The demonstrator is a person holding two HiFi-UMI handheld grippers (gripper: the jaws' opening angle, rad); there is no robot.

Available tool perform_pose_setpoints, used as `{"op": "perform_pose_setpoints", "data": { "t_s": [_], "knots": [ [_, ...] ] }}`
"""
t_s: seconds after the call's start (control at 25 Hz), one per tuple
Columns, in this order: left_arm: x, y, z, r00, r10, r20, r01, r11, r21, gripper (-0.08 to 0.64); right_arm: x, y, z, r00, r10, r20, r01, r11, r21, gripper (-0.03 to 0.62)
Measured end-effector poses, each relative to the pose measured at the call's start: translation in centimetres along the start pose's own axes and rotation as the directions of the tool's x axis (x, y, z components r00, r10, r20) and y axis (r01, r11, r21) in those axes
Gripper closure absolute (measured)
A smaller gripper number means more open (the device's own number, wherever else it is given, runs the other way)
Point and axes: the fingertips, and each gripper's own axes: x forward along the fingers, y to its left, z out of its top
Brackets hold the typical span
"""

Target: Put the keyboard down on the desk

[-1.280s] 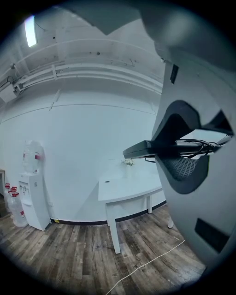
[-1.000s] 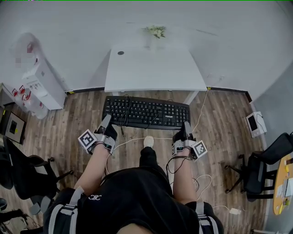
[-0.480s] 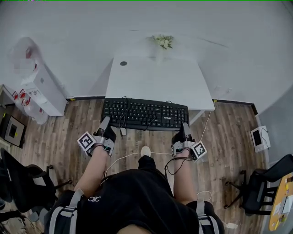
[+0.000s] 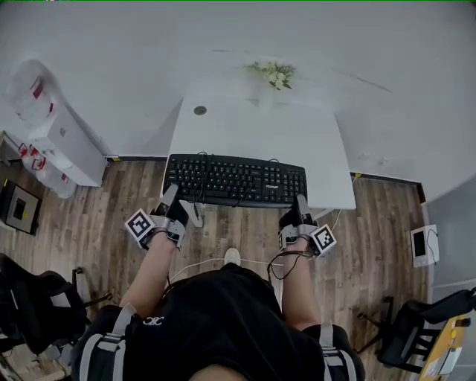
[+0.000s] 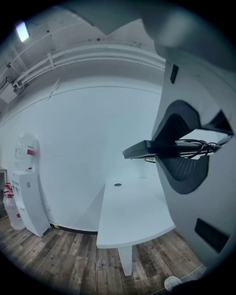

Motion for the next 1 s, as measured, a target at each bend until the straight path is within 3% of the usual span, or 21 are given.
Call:
{"op": "perform_pose_setpoints", "data": {
  "t_s": [0.52, 1.0],
  "knots": [
    [11.0, 3.5, 3.1, 0.993, 0.075, 0.091, -0.074, 0.997, -0.02, 0.488, 14.4, -3.5, 4.0, 0.993, -0.066, -0.095, 0.069, 0.997, 0.027, 0.52],
    [13.5, 9.1, 8.1, 0.979, 0.187, 0.078, -0.179, 0.979, -0.093, 0.488, 19.8, -7.9, 1.2, 0.981, -0.182, -0.071, 0.184, 0.982, 0.028, 0.517]
  ]
}}
